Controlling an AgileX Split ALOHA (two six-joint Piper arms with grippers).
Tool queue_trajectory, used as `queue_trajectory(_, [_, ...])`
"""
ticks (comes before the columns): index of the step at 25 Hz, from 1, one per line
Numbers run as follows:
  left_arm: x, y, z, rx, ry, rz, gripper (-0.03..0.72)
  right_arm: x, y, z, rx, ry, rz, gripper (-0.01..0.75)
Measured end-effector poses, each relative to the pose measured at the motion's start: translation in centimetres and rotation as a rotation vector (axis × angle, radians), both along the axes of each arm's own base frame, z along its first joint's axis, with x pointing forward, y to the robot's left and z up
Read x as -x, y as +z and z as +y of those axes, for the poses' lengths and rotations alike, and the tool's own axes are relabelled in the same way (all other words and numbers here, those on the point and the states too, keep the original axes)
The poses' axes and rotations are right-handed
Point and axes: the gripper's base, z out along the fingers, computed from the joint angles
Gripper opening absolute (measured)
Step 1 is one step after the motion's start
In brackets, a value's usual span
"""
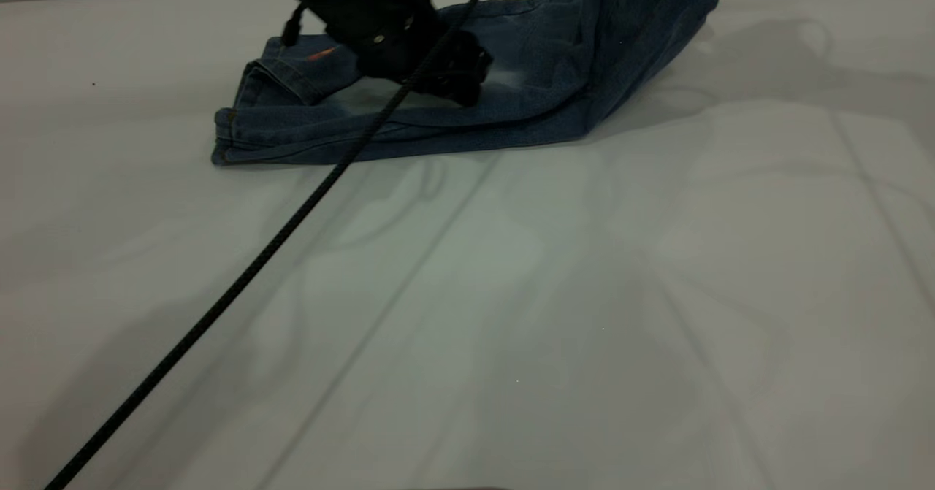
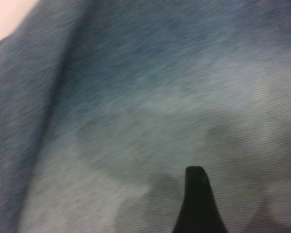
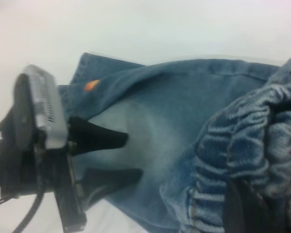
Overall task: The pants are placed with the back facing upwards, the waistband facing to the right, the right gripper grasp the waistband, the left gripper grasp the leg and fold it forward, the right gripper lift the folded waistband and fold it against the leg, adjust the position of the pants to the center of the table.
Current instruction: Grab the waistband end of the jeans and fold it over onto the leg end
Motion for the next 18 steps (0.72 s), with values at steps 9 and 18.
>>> queue_trajectory(9, [-2.0,8.0,4.3,-0.024,-0.049,0.103,0.464,0.3,0.3,1.0,-0.027,0.042,0.010,0.050])
queue_trajectory(18, [-3.3,6.3,12.0,-0.122,0.043,0.246,0.464,0.9,0.8,7.7,-0.032,0.161,-0.013,0.050])
